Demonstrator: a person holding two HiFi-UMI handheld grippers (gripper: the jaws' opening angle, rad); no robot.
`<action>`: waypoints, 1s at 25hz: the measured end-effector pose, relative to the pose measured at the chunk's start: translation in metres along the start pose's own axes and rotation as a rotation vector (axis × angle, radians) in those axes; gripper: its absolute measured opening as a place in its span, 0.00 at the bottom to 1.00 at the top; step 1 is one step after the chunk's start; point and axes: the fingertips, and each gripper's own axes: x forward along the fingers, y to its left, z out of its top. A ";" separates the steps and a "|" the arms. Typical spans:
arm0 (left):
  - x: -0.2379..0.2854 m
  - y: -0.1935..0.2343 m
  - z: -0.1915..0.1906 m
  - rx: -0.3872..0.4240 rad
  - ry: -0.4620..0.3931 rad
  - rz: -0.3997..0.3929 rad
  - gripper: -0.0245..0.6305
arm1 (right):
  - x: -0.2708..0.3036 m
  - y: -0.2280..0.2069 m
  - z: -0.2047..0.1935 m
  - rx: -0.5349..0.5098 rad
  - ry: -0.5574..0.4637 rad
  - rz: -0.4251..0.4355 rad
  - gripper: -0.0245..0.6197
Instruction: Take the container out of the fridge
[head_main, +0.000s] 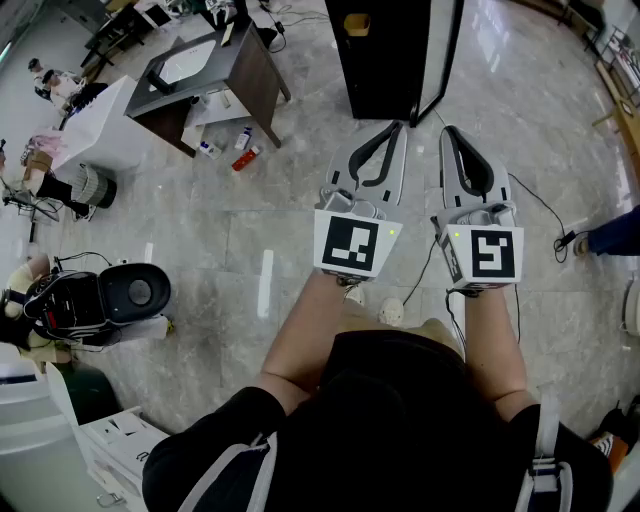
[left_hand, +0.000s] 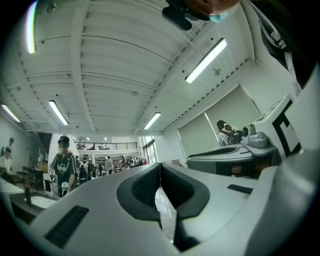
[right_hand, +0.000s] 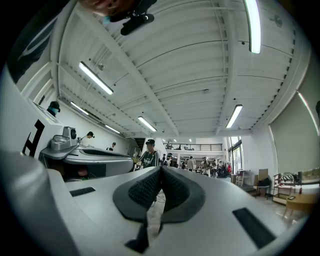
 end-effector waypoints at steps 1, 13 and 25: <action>0.000 0.000 0.000 0.001 0.001 0.003 0.07 | -0.001 0.000 0.000 0.001 0.000 0.000 0.09; 0.005 -0.008 0.001 0.016 0.010 -0.001 0.07 | -0.005 -0.002 -0.001 0.002 0.005 0.023 0.09; 0.011 -0.011 0.003 0.019 0.017 0.007 0.07 | -0.011 -0.003 0.005 0.010 -0.038 0.081 0.09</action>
